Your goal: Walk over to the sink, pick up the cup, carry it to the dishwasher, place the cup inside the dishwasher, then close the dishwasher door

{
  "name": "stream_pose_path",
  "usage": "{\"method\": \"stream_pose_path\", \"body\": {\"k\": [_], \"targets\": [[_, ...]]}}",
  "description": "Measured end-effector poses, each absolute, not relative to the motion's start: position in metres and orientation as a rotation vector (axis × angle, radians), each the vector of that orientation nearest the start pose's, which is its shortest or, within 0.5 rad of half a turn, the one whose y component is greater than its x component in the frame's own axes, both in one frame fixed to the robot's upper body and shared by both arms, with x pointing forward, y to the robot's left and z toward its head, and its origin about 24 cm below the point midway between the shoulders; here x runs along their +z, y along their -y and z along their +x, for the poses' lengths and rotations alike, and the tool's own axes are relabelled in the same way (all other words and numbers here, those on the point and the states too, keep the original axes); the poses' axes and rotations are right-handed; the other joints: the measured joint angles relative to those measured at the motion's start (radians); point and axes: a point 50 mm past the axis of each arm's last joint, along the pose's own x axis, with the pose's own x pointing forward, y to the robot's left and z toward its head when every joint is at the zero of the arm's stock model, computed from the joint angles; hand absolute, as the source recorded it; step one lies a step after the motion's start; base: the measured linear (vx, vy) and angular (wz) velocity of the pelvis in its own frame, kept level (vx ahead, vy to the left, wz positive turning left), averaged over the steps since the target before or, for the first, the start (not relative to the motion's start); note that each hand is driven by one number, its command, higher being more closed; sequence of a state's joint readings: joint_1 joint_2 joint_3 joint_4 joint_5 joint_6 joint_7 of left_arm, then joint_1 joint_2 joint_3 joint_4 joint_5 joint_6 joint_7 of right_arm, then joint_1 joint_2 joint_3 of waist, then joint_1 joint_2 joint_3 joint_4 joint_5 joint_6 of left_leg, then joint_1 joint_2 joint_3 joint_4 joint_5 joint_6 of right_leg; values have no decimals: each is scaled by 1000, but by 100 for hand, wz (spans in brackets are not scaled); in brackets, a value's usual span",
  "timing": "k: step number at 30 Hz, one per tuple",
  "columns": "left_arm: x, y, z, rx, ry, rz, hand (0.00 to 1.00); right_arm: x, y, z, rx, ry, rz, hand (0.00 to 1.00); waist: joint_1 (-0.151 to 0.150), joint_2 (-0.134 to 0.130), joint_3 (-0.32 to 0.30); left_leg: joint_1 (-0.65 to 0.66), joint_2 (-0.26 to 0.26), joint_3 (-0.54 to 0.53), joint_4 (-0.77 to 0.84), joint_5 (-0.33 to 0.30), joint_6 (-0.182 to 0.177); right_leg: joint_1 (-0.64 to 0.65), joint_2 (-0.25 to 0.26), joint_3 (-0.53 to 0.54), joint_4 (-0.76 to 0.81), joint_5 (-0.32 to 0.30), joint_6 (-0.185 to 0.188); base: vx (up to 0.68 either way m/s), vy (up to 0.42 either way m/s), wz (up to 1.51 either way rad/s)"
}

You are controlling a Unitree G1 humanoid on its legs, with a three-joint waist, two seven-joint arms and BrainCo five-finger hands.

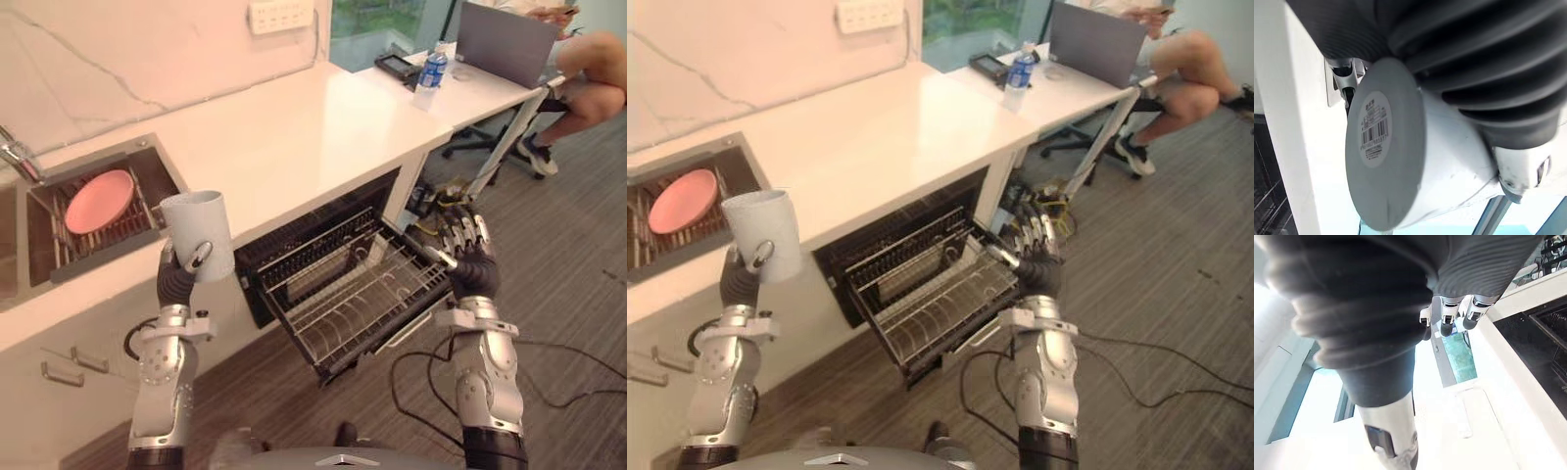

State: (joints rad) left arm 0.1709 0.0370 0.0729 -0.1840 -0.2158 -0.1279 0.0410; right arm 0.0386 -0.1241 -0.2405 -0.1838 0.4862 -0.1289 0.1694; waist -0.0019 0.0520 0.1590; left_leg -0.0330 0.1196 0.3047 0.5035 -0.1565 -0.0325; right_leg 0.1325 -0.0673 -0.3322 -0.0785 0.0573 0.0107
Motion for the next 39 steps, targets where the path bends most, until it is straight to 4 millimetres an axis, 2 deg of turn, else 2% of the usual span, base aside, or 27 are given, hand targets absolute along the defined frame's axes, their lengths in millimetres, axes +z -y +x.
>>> {"method": "stream_pose_path", "body": {"k": [2, 4, 6, 7, 8, 10, 12, 15, 22, 27, 30, 34, 39], "targets": [[57, -191, 215, 174, 149, -153, 100, 100, 226, 234, -48, 357, 281, 0, -11, 7, -4, 15, -7, 44, -36, -2, 4, 1, -20, -3, -3, 3, -4, 8, 67, 5], [56, -190, 215, 157, 141, -152, 100, 99, 231, 233, -68, 346, 280, 0, -25, 1, -4, 19, 20, 109, -48, -48, 26, -13, -49, -11, 16, -1, 4, 5, 104, 14], [52, -186, 216, 125, 118, -153, 100, 102, 239, 233, -81, 346, 276, 0, -37, 14, -10, 39, 33, 93, -171, 26, 2, -37, -76, -11, 38, 5, 29, 11, 151, 3], [49, -183, 215, 110, 99, -157, 100, 104, 244, 233, -80, 338, 246, 0, -41, 39, -25, 41, 35, 31, -258, 113, -33, -62, -81, -4, 37, 16, 51, 26, 243, -17], [46, -184, 214, 111, 83, -158, 100, 107, 247, 234, -73, 329, 226, 0, -45, 56, -37, 60, 0, -10, -329, 112, -43, -81, -99, 8, 27, 34, 71, 27, 265, -14], [46, -183, 214, 103, 81, -157, 100, 108, 251, 235, -87, 325, 228, 0, -60, 70, -42, 80, -36, -16, -436, 113, -41, -102, -116, 14, 6, 65, 92, 7, 264, 3], [45, -184, 214, 88, 74, -149, 100, 102, 249, 237, -111, 302, 260, 0, -59, 44, -26, 86, -73, -10, -491, 138, -12, -118, -139, 14, -2, 88, 106, -52, 223, 6], [43, -184, 213, 70, 63, -145, 100, 98, 245, 237, -152, 289, 298, 0, -58, 31, -19, 86, -92, -8, -498, 136, -5, -119, -157, 3, -3, 96, 114, -56, 83, 5], [52, -178, 219, 72, 111, -188, 100, 91, 243, 232, -168, 278, 322, 0, -72, 19, -17, 88, -72, 2, -512, 143, -16, -127, -136, -3, -3, 102, 110, -9, -22, -4], [59, -178, 223, 103, 158, -260, 100, 90, 218, 237, 24, 274, 337, 0, -62, -12, -16, 125, -39, 54, -507, 131, -33, -127, -101, 26, -3, 110, 100, 11, -62, -36], [60, -162, 228, 43, 153, -281, 100, 87, 199, 240, 140, 245, 385, 0, -60, -33, -22, 127, -34, 63, -505, 129, -35, -131, -94, 31, -3, 110, 96, -8, -29, -13], [40, -146, 233, 46, 56, -291, 100, 86, 169, 245, 266, 209, 487, 0, -41, -43, -25, 160, -21, 109, -484, 108, -43, -121, -80, 53, -4, 117, 88, -30, -13, -34], [32, -140, 238, 140, 40, -159, 100, 84, 158, 246, 304, 188, 594, 0, -39, -55, -31, 177, -7, 146, -452, 84, -48, -116, -68, 90, -9, 121, 82, -54, -9, -27]]}}
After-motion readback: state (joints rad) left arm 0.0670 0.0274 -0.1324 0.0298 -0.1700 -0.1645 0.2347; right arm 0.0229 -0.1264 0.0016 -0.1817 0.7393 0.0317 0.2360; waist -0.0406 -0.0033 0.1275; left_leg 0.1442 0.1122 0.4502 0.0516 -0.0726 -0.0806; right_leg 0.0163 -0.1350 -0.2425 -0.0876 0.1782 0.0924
